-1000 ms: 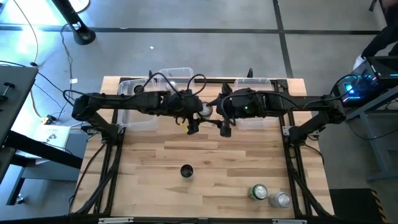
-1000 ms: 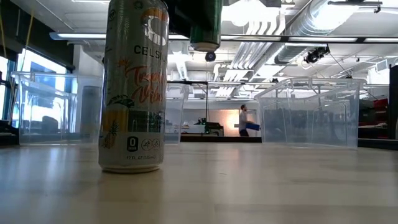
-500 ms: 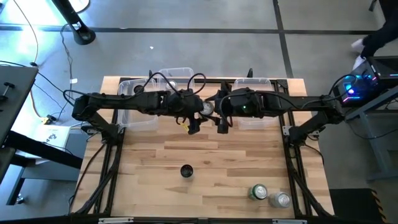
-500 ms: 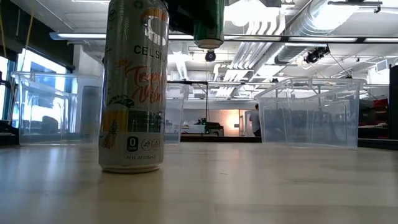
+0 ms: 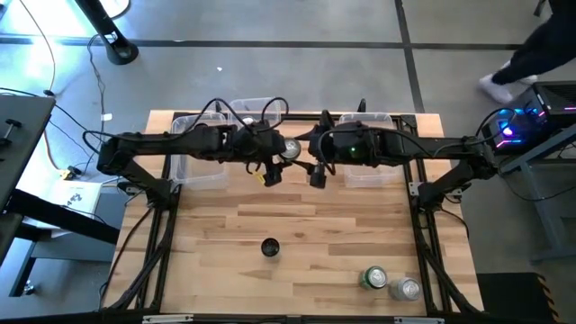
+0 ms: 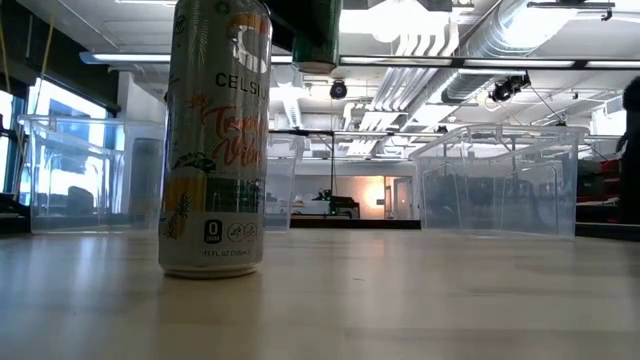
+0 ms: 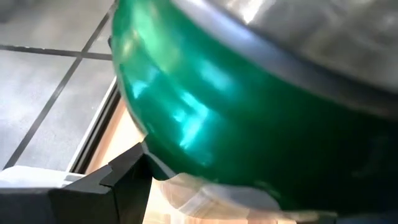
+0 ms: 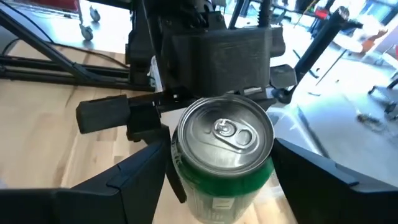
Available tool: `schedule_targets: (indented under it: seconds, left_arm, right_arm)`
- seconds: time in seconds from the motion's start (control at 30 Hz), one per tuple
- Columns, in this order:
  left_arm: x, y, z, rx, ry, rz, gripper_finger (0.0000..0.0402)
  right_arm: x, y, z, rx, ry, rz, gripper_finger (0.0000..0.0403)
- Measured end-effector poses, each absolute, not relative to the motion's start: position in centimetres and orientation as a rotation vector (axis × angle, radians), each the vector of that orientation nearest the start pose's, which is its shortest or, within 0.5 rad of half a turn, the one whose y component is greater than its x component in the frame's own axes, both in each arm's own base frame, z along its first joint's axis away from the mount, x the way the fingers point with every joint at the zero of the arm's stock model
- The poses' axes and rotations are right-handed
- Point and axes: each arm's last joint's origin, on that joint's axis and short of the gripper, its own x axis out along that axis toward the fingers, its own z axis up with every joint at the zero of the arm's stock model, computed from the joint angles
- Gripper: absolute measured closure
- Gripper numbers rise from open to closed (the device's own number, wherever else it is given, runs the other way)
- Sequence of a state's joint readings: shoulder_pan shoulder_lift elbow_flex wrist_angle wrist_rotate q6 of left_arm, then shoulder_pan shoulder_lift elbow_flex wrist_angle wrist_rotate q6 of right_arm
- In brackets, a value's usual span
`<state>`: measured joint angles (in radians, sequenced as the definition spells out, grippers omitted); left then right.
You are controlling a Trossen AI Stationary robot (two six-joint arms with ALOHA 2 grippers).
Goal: Sort soda cans
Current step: Put the left green soda can into the right transparent bin
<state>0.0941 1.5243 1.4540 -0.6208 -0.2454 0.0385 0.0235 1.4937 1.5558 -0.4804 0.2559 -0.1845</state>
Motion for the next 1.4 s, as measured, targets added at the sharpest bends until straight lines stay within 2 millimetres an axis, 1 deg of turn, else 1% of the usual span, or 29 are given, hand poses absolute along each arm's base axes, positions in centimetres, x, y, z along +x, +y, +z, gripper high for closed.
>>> schedule_targets:
  seconds: [0.13,0.2,0.27,0.4,0.47,0.53,0.63,0.8,0.97,1.1,1.2,1.3,1.4]
  left_arm:
    - [32.6,3.9,35.0,0.081,0.700,0.330,0.0125]
    - [32.6,4.0,34.9,0.074,0.702,0.335,0.0125]
    - [32.6,4.0,34.9,0.075,0.707,0.337,0.0125]
    - [32.6,3.9,34.9,0.070,0.708,0.318,0.0125]
    - [32.6,3.9,34.9,0.074,0.709,0.300,0.0125]
    - [32.7,3.7,34.9,0.086,0.709,0.276,0.0125]
    - [32.7,3.5,34.9,0.102,0.707,0.266,0.0125]
    - [32.9,3.5,35.1,0.107,0.684,0.255,0.0125]
    - [33.0,3.5,35.1,0.108,0.674,0.229,0.0125]
    - [33.4,3.5,35.6,0.102,0.615,0.194,0.0125]
    - [33.5,3.5,35.8,0.102,0.590,0.193,0.0125]
    - [33.5,3.4,35.8,0.106,0.586,0.184,0.0125]
    - [33.6,3.4,35.8,0.089,0.582,0.160,0.0125]
  right_arm:
    - [33.0,0.2,40.8,-0.260,0.394,-0.192,0.0121]
    - [32.9,0.2,40.9,-0.256,0.392,-0.195,0.0110]
    - [32.9,0.2,40.8,-0.250,0.401,-0.211,0.0091]
    - [32.9,0.1,40.8,-0.249,0.402,-0.222,0.0031]
    - [32.9,0.0,40.8,-0.253,0.398,-0.250,0.0010]
    - [32.8,0.0,40.9,-0.229,0.396,-0.288,0.0012]
    - [32.8,-0.1,40.9,-0.155,0.384,-0.312,0.0020]
    - [32.7,-0.1,40.6,-0.010,0.394,-0.336,0.0021]
    - [32.7,0.0,40.6,0.019,0.391,-0.303,0.0021]
    - [32.7,0.2,40.4,-0.002,0.414,-0.222,0.0021]
    - [32.7,0.2,40.4,-0.078,0.425,-0.186,0.0021]
    - [32.7,0.3,40.4,-0.176,0.430,-0.206,0.0021]
    - [32.8,0.3,40.7,-0.200,0.408,-0.202,0.0021]
